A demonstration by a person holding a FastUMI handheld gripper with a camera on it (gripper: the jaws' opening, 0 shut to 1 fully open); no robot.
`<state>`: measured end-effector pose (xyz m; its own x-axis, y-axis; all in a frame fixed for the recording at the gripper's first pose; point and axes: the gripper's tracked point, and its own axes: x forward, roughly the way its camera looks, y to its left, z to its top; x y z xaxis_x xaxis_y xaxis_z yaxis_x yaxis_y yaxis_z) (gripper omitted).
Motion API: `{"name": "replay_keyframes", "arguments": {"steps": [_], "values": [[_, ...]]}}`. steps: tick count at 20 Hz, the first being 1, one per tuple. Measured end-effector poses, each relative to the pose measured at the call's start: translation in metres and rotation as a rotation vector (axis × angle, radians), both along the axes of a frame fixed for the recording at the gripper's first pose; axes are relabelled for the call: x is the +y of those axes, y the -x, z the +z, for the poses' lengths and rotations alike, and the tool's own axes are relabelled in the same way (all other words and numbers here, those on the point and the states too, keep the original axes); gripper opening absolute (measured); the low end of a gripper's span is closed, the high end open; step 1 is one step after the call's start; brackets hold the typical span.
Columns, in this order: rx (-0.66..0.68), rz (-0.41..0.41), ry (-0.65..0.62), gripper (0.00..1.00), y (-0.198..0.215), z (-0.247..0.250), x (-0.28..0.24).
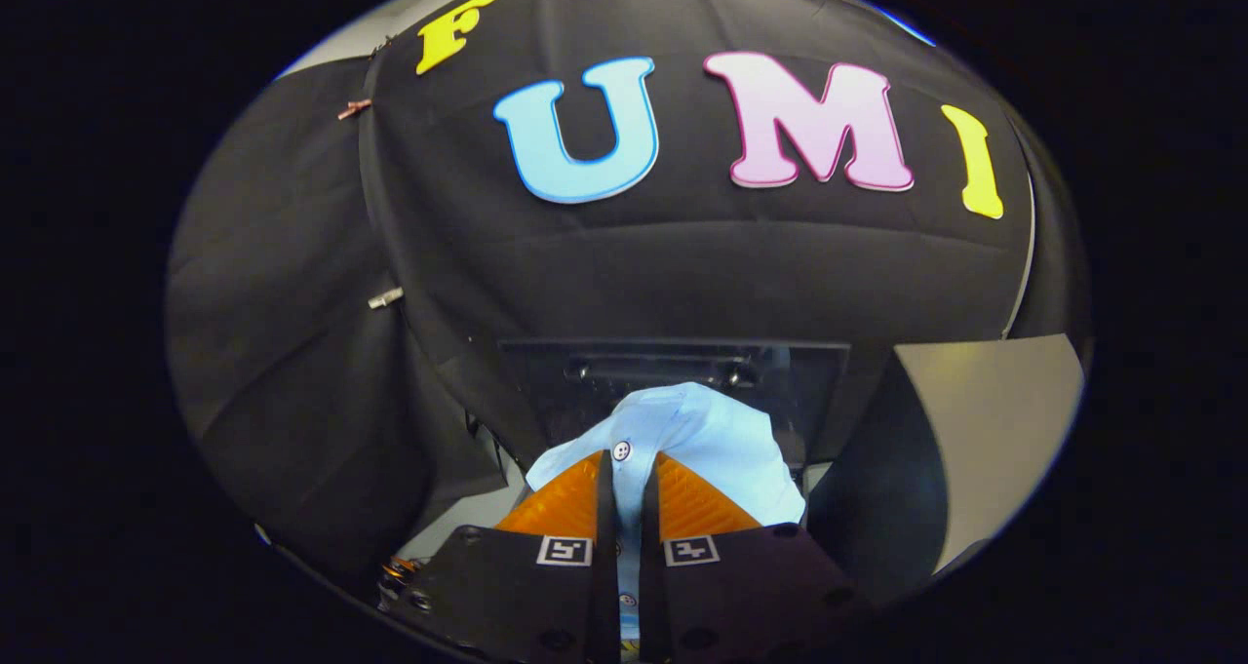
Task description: Put the clothes into the washing machine and then close the washing machine lid.
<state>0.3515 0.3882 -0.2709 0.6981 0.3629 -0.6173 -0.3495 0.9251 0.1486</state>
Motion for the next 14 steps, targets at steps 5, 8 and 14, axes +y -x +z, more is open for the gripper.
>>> {"name": "replay_keyframes", "arguments": {"steps": [5, 8, 14], "values": [[0.074, -0.022, 0.120, 0.12, -0.013, -0.104, 0.007], [0.143, -0.042, 0.228, 0.14, -0.006, -0.154, -0.001], [0.176, -0.055, 0.240, 0.99, 0.011, -0.171, -0.007]]}}
